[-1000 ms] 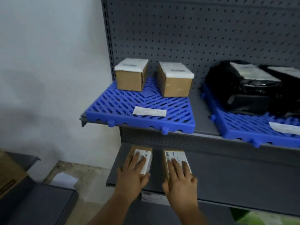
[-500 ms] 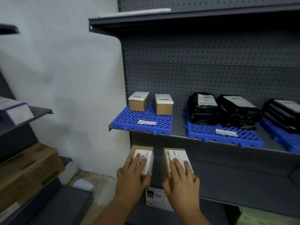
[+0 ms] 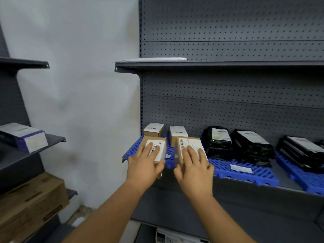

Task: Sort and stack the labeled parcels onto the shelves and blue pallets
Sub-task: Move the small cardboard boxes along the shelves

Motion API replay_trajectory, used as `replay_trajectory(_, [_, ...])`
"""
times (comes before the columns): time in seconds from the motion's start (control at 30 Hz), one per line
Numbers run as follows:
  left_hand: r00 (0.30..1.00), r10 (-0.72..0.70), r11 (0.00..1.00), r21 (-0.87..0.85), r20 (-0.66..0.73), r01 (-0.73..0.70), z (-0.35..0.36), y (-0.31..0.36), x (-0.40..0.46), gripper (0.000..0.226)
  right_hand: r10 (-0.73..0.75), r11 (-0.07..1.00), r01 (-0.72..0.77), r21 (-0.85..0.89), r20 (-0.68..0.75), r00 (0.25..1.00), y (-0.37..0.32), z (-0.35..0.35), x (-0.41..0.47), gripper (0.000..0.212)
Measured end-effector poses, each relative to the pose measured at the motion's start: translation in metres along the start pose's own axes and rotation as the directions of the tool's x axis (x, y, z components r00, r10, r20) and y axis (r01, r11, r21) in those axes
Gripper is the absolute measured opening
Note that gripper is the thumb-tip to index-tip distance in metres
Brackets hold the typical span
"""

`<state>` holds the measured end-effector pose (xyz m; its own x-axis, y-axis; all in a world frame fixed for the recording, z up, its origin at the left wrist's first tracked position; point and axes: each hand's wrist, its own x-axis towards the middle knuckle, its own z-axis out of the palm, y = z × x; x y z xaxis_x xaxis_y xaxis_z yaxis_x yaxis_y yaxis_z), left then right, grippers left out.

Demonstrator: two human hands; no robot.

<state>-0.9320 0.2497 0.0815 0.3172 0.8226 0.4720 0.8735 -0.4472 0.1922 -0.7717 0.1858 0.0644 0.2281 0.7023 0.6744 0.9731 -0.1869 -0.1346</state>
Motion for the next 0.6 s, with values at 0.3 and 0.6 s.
replay_trajectory(0.3, [0.999, 0.042, 0.999, 0.033, 0.004, -0.042, 0.011, -0.037, 0.118, 0.055, 0.035, 0.996, -0.031, -0.078, 0.052, 0.998, -0.015, 0.058, 0.101, 0.061])
replay_trajectory(0.6, [0.996, 0.077, 0.996, 0.036, 0.044, -0.079, 0.045, -0.062, 0.231, 0.055, 0.08, 0.993, -0.068, -0.098, 0.124, 0.989, -0.015, 0.11, 0.187, 0.061])
